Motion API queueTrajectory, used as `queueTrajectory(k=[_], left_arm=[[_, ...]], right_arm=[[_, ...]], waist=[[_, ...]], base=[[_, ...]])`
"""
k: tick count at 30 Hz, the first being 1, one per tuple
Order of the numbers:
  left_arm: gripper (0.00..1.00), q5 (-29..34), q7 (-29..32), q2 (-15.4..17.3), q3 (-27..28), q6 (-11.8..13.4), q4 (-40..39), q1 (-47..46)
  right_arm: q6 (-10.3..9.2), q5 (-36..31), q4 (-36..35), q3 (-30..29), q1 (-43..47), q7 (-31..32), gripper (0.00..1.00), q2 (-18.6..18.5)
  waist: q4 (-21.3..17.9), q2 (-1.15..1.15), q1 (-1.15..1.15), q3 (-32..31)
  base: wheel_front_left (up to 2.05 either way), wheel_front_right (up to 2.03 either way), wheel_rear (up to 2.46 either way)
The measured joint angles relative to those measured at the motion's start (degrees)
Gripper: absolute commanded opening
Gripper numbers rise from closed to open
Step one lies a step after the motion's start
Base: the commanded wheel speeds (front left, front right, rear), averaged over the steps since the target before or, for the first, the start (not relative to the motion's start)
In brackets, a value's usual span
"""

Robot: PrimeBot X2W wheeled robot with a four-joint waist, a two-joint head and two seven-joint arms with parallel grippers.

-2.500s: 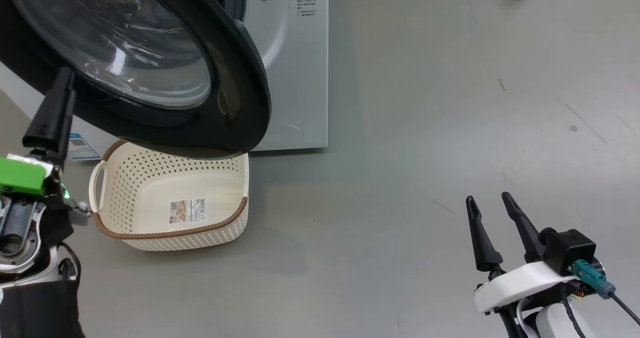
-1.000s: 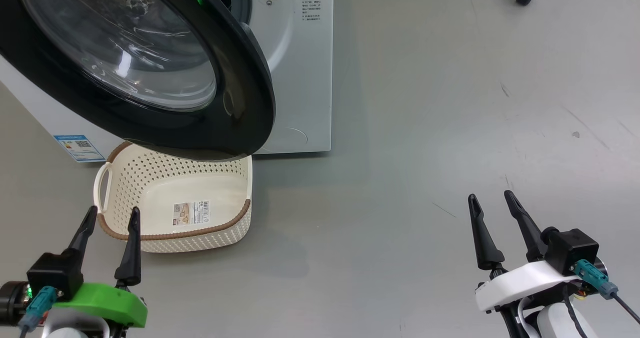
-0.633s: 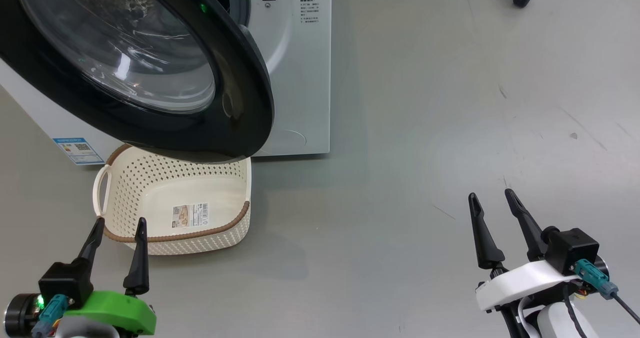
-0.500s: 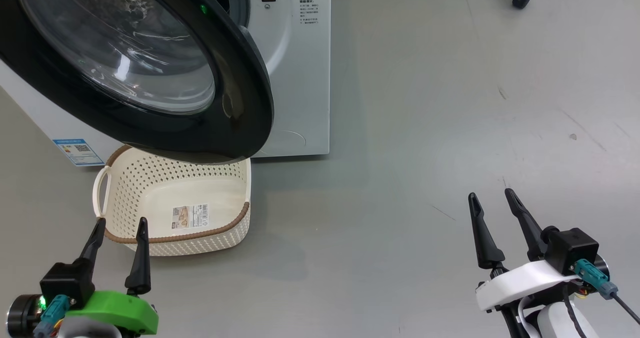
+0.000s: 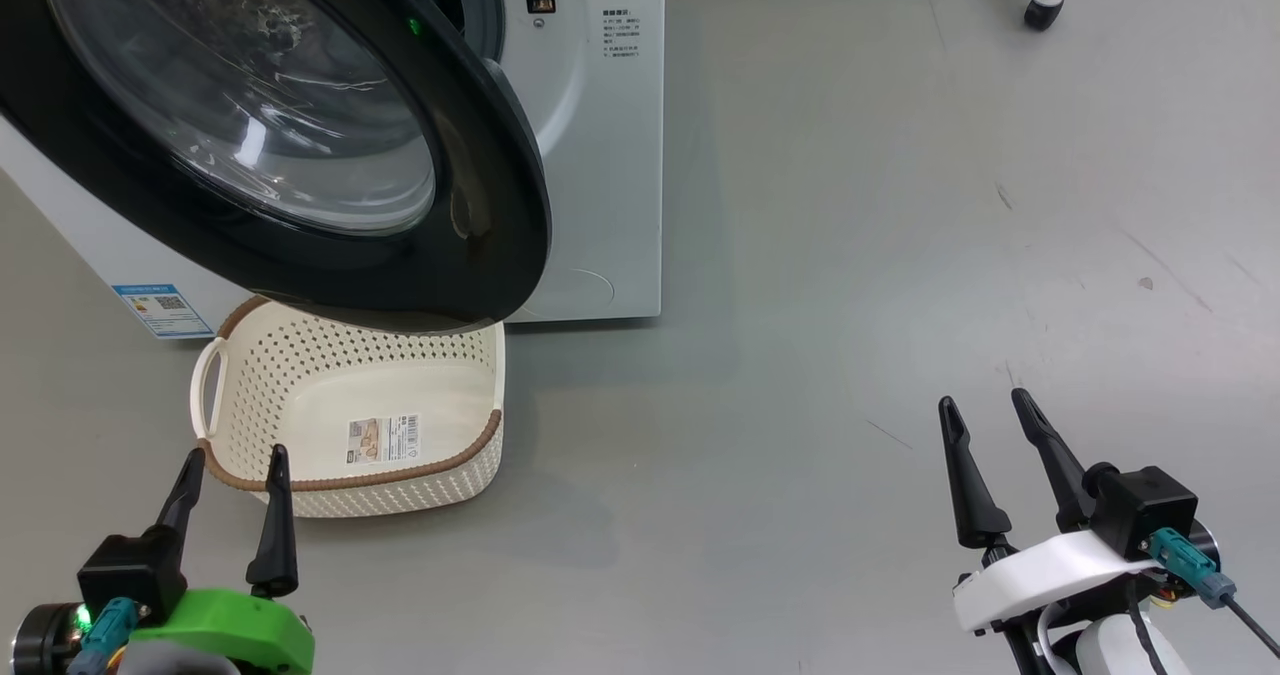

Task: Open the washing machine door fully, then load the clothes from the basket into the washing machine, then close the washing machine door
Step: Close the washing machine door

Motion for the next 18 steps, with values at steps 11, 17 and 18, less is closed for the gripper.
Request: queueTrajectory(k=[11,17,18], left_arm=[[1.00,0.85,0.00,-0.54,0.71,-1.00,0.23,0.10],[1.00,0.97,0.00,-0.87,1.23,-1.08,0.27,0.48],[1.00,1.09,0.00,-0.98,1.32,-1.20,0.30,0.57]], right_arm=[[0.00,-0.01,0.23,0.03,0.37,0.00,1.00,-0.01],[0.00,-0.43,0.24,0.03,1.24,0.00,1.00,-0.04],[0.00,-0.43,0.24,0.03,1.25,0.00,1.00,-0.07]], waist=[[0.44,0.00,0.00,-0.78],[0.76,0.00,0.00,-1.02],[0.82,0.00,0.00,-1.03]], base=[[0.00,0.00,0.00],[0.00,0.00,0.00],[0.00,0.00,0.00]])
